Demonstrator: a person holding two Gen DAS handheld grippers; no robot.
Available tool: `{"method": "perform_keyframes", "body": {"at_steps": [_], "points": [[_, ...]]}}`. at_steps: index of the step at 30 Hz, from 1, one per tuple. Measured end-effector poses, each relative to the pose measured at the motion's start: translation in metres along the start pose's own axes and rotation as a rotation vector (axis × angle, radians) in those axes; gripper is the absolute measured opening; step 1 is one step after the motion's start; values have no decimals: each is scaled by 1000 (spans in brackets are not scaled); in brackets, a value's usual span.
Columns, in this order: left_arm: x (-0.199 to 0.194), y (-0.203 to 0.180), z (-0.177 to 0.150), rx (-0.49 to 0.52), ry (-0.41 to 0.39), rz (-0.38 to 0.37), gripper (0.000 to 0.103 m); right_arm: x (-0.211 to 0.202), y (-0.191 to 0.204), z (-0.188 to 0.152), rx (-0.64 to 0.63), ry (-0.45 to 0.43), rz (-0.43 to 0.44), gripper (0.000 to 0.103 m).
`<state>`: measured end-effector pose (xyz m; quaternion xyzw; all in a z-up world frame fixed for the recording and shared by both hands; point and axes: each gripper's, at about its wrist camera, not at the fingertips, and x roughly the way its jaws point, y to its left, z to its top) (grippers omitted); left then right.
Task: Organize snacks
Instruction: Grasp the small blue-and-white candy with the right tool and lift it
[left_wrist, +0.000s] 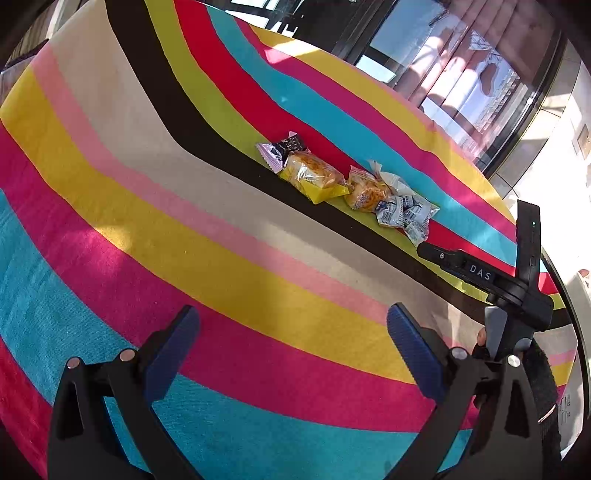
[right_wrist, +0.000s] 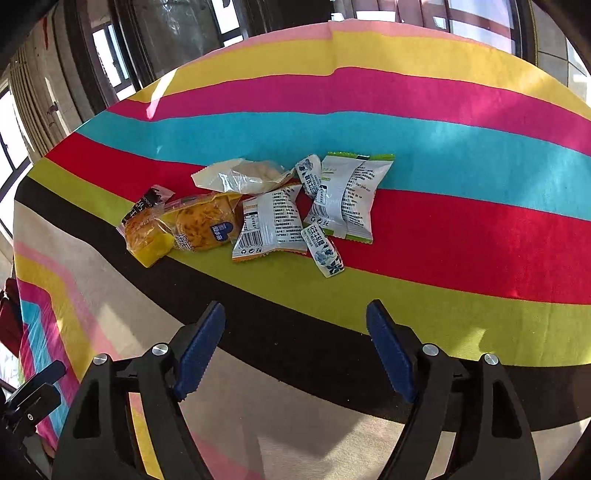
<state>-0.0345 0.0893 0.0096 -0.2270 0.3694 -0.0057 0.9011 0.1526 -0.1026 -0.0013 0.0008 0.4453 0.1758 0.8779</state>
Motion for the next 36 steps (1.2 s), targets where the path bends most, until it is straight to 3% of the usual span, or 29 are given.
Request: {"method": "perform_keyframes", "body": {"at_steps": [5, 6, 7, 8, 15, 19, 23, 26, 28, 31, 35, 36], "points": [[0, 0, 0, 1, 1, 1, 101, 22, 0, 19, -3, 21, -5, 59], [0, 0, 0, 1, 1, 1, 101, 25, -1, 20, -5, 33, 0, 43], [0, 0, 0, 1, 1, 1, 101, 24, -2, 18, -4, 36, -27, 19], [0, 0, 0, 0, 0, 0, 101, 21, -1, 16, -8, 39, -35, 17], [2, -1, 0, 2, 1, 1, 101, -55, 4, -49, 18, -50, 200, 16], [2, -1, 0, 2, 1, 1, 101, -86, 2, -88, 21, -54, 230, 7], [2, -2, 0, 3, 1, 5, 101, -94, -1, -102, 19, -40, 224, 8], [3, -2, 0, 4, 3, 9, 101, -92, 7, -97, -12, -50, 210, 31], [3, -2, 0, 4, 2, 8, 101, -90, 12, -98, -25, -38, 210, 70], [3, -2, 0, 3, 1, 7, 101, -88, 27, -100, -115, -21, 226, 72], [3, -2, 0, 2, 1, 7, 101, -74, 49, -100, -219, 48, 165, 71], [3, -2, 0, 2, 1, 6, 101, -69, 54, -100, -242, 64, 143, 66]]}}
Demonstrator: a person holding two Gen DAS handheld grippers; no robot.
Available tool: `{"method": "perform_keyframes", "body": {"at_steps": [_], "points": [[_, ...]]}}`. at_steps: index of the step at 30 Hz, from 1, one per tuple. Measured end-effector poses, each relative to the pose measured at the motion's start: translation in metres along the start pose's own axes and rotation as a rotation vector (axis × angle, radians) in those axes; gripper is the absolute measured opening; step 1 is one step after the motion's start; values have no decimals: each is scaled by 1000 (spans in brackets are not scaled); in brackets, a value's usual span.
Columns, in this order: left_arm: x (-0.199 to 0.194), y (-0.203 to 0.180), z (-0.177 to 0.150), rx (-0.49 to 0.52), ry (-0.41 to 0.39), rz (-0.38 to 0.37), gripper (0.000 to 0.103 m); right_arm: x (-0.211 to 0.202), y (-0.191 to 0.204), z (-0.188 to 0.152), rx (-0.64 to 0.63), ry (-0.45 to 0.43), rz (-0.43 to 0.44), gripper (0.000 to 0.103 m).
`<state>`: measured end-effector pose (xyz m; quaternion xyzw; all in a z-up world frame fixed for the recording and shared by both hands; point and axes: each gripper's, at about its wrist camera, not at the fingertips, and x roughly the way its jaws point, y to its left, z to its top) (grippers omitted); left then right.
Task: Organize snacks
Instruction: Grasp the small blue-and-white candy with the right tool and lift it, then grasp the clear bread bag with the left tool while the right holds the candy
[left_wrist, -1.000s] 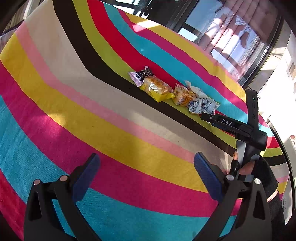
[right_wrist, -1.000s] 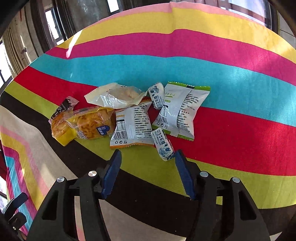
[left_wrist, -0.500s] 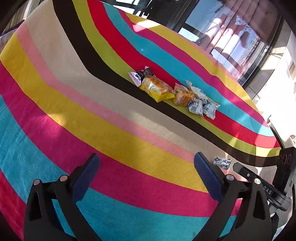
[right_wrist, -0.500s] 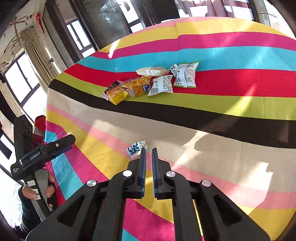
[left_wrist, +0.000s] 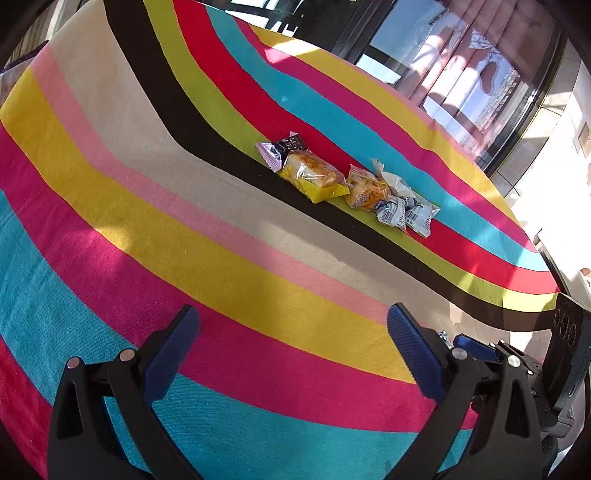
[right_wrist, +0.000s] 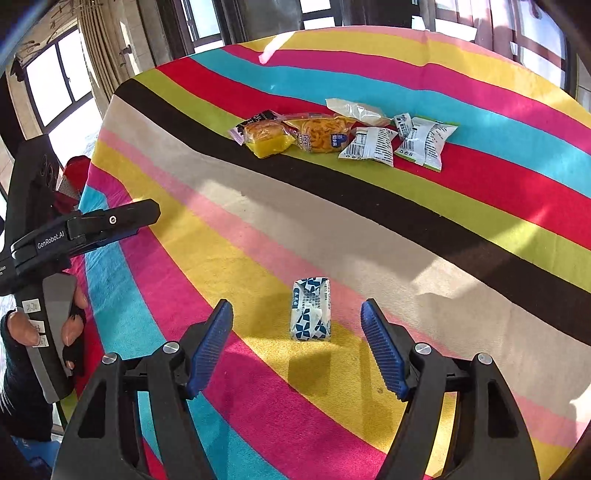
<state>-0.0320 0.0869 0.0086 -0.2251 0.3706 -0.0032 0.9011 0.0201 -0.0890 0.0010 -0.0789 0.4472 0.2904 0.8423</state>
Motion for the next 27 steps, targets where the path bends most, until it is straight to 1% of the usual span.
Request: {"method": "perform_keyframes", "body": {"at_steps": [1, 2, 3, 5, 7, 10, 12, 14, 15, 16, 17, 18, 20, 24, 26, 27], "points": [[0, 0, 0, -1, 0, -1, 101, 4, 3, 1, -15, 15, -19, 55], [0, 0, 0, -1, -1, -1, 101, 5, 7, 2, -33, 12, -60, 45], [0, 0, -1, -2, -1, -2, 101, 6, 10, 3, -51, 10, -96, 23], [-1, 0, -1, -1, -1, -1, 101, 2, 16, 1, -68, 3, -107, 22], [0, 0, -1, -1, 0, 0, 101, -5, 22, -4, -79, -24, -127, 22], [0, -2, 0, 2, 4, 15, 101, -19, 18, -9, -48, -50, -115, 22], [5, -8, 5, 5, 24, 59, 101, -23, 11, -12, -22, -58, -102, 22], [18, -19, 16, 40, 38, 93, 101, -20, 2, -16, 10, -51, -99, 22], [26, -27, 22, 72, 43, 128, 101, -19, -4, -16, 44, -42, -75, 22], [38, -36, 30, 122, 53, 158, 101, -21, -9, -15, 71, -61, -60, 22], [51, -44, 36, 177, 70, 157, 101, -23, -13, -15, 91, -69, -46, 22], [65, -51, 44, 232, 92, 138, 101, -22, -16, -15, 108, -68, -34, 22], [88, -61, 59, 316, 112, 162, 101, -22, -18, -16, 121, -71, -24, 22], [114, -71, 90, 452, 86, 184, 101, -24, -16, -16, 111, -82, -28, 22], [124, -73, 96, 527, 97, 168, 101, -24, -17, -17, 121, -85, -18, 22], [129, -73, 96, 562, 117, 146, 95, -24, -19, -17, 129, -85, -14, 22]]}}
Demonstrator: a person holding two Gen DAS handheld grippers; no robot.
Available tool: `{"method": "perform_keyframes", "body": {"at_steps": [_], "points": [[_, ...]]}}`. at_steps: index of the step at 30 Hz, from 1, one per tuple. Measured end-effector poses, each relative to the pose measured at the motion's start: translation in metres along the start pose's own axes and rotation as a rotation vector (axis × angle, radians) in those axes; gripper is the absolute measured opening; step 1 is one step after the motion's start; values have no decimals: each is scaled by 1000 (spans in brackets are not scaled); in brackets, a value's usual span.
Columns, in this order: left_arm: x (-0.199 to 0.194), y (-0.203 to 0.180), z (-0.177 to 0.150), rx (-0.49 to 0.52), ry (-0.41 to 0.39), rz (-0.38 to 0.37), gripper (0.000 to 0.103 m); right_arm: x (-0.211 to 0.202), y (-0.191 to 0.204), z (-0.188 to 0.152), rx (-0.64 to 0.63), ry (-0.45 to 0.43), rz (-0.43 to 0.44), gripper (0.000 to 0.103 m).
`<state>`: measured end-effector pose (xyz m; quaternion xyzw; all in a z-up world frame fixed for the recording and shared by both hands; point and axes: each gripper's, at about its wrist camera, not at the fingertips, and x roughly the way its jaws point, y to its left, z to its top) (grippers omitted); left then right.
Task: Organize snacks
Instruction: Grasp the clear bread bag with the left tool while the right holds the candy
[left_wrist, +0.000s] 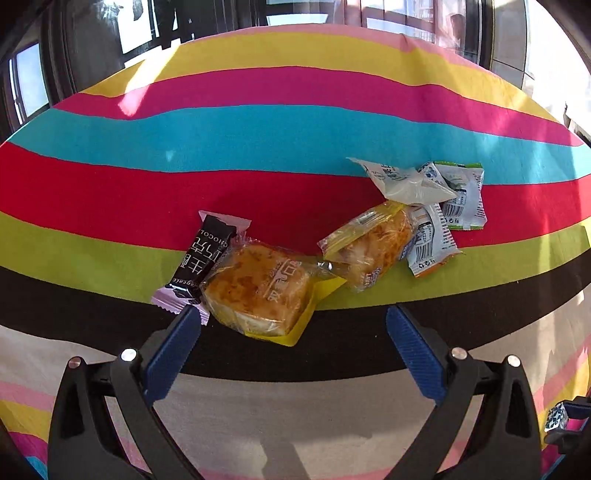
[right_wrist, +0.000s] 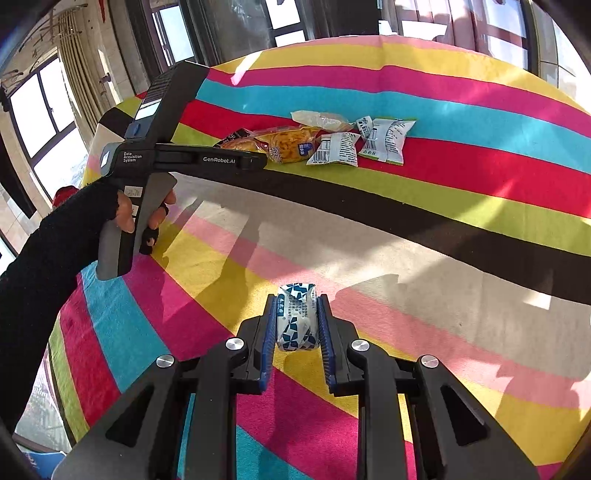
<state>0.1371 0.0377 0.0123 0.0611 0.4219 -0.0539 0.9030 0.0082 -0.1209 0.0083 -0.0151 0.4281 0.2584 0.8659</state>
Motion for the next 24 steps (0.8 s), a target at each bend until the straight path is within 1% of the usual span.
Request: {"method": "perform_keyframes", "body": {"at_steps": [2, 3, 4, 5, 6, 7, 10, 11, 12, 13, 15, 16, 17, 18, 20, 21, 22, 24], "points": [[6, 1, -4, 35, 37, -22, 60, -1, -3, -1, 14, -4, 5, 23], [-1, 3, -8, 20, 24, -82, 36, -2, -3, -1, 16, -7, 5, 23], [-10, 4, -15, 7, 11, -129, 31, -2, -3, -1, 15, -10, 6, 23], [-22, 0, -25, 20, -13, -137, 26, -3, -3, -1, 14, -12, 6, 23], [-33, -6, -36, 46, -23, -131, 12, -3, -2, -1, 13, -13, 6, 23], [-47, -12, -52, 67, -24, -139, 9, -2, -2, -1, 12, -12, 7, 23], [-87, -24, -100, 67, -24, -220, 10, -1, -1, 0, 10, -7, 8, 23], [-98, -27, -115, 76, -21, -234, 11, -1, -1, 0, 10, -6, 7, 23], [-106, -29, -125, 83, -19, -234, 24, 0, -2, 0, 11, -2, 7, 23], [-111, -31, -130, 84, -23, -225, 55, 1, -2, 1, 11, 2, 7, 23], [-115, -27, -128, 86, -57, -192, 93, 4, -2, 1, 12, 11, 1, 23], [-116, -23, -122, 100, -88, -160, 93, 5, -1, 2, 13, 14, -2, 23], [-112, -20, -114, 122, -101, -145, 93, 5, -2, 2, 14, 14, -3, 23], [-103, -17, -101, 158, -99, -147, 93, 5, -2, 1, 15, 12, -4, 23], [-72, -21, -61, 252, -56, -157, 93, 4, -3, 1, 20, 6, -2, 23], [-59, -18, -50, 283, -34, -156, 93, 4, -3, 0, 24, 3, 1, 23], [-43, -20, -35, 308, -9, -155, 93, 3, -4, 0, 28, 0, 5, 23], [-24, -17, -15, 333, 6, -192, 93, 3, -6, 0, 37, -3, 18, 23]]}}
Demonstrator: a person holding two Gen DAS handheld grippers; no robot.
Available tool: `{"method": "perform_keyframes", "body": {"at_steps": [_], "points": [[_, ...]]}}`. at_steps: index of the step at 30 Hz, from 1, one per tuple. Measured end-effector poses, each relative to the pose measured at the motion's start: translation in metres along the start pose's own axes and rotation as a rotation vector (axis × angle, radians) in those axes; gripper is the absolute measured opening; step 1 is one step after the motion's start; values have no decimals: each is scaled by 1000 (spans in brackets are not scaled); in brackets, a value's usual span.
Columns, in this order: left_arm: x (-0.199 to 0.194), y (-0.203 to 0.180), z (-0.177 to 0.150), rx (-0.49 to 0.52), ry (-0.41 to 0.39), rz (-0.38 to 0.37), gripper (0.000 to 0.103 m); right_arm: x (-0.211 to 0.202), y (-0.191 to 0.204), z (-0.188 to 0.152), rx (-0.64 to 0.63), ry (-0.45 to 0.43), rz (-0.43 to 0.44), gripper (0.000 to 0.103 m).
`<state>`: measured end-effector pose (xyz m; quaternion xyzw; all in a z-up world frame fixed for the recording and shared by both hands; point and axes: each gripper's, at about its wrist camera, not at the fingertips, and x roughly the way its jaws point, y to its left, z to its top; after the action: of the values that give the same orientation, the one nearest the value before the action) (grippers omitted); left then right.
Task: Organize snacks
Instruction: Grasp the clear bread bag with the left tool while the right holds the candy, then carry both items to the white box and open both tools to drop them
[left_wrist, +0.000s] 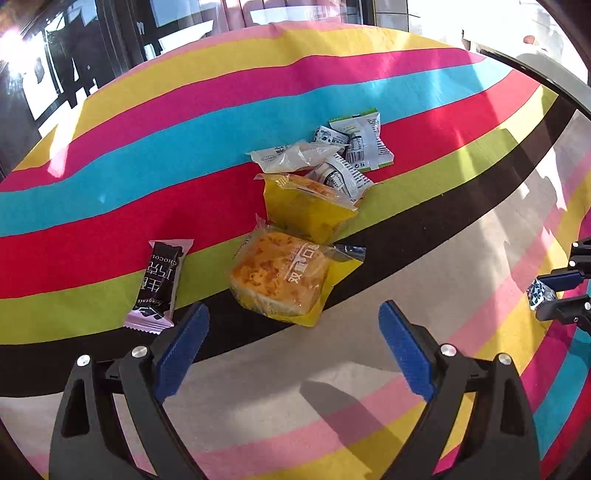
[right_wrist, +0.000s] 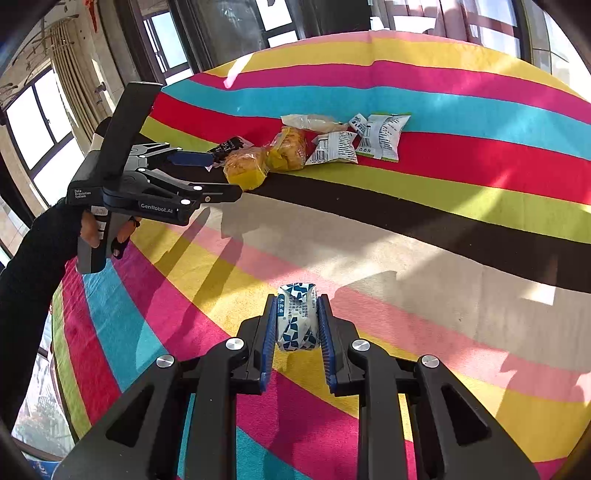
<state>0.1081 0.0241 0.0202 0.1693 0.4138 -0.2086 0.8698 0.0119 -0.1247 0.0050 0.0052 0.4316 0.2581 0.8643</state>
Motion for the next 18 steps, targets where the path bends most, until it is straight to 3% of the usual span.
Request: {"method": "perform_keyframes", "body": {"at_steps": [3, 4, 5, 6, 7, 10, 14, 17, 18], "points": [[16, 4, 16, 16, 12, -93, 93, 1, -3, 0, 12, 7, 20, 23], [21, 1, 17, 31, 27, -118, 88, 1, -3, 0, 15, 8, 25, 23], [26, -4, 15, 51, 50, -132, 78, 1, -4, 0, 17, 7, 28, 23], [27, -9, 12, 54, 54, -150, 58, 0, -4, 0, 17, 3, 28, 23], [22, -10, 8, 21, 33, -191, 51, 0, -3, -1, 17, -2, 24, 23], [-3, -35, -21, -10, -7, -166, 50, -3, -1, -2, 7, -21, 13, 23], [-51, -61, -72, -201, -53, -186, 50, -4, 0, -2, 4, -22, 12, 23], [-92, -85, -110, -281, -100, -71, 50, -3, -1, -2, 5, -16, 9, 23], [-105, -91, -120, -319, -134, -69, 50, -2, -1, -1, 6, -12, 8, 22]]}}
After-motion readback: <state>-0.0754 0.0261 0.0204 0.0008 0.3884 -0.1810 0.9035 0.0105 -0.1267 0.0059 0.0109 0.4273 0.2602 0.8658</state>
